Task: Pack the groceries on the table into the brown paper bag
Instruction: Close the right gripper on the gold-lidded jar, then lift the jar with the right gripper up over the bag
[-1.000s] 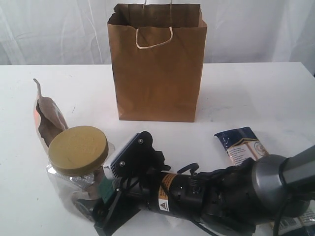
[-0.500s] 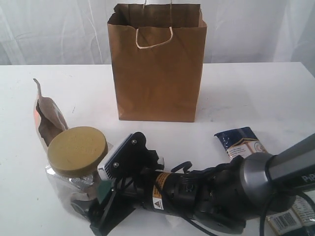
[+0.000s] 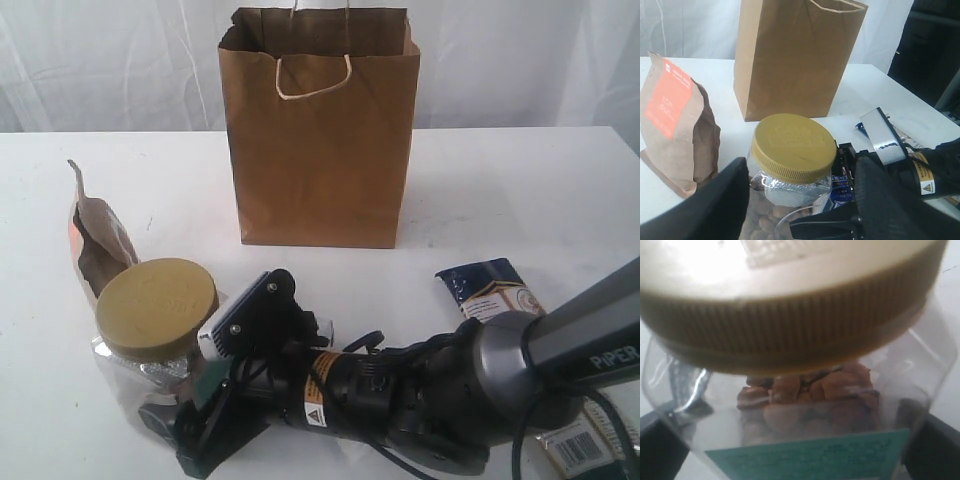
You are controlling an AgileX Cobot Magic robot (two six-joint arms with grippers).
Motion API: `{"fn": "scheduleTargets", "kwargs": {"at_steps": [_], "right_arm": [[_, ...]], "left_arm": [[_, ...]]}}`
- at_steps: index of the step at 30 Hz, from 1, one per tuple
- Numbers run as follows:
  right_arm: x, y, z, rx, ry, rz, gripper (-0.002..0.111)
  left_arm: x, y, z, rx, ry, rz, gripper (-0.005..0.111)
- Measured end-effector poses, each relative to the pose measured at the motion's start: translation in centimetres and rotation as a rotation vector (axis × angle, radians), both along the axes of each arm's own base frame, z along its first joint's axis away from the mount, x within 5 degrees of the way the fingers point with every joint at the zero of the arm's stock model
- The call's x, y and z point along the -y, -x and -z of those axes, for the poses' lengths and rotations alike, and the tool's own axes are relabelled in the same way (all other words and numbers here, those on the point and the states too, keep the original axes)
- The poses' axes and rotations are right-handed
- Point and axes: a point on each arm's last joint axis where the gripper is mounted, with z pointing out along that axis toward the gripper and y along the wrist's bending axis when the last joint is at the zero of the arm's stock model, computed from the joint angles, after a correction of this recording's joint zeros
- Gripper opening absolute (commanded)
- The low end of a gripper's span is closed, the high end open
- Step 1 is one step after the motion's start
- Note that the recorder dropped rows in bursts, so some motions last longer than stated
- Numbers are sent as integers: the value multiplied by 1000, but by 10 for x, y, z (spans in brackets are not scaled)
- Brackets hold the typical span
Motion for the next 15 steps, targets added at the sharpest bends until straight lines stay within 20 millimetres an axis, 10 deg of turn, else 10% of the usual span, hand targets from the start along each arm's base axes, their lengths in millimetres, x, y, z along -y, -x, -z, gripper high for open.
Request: {"fn": "scheduleTargets", "kwargs": {"at_steps": [4, 15], "right_arm": [[-1, -1, -1, -10, -10, 6, 90], [-2, -2, -3, -145, -69, 70, 9]], "left_arm": [[0, 0, 0, 0, 0, 0, 64], [0, 0, 0, 0, 0, 0, 64]]}}
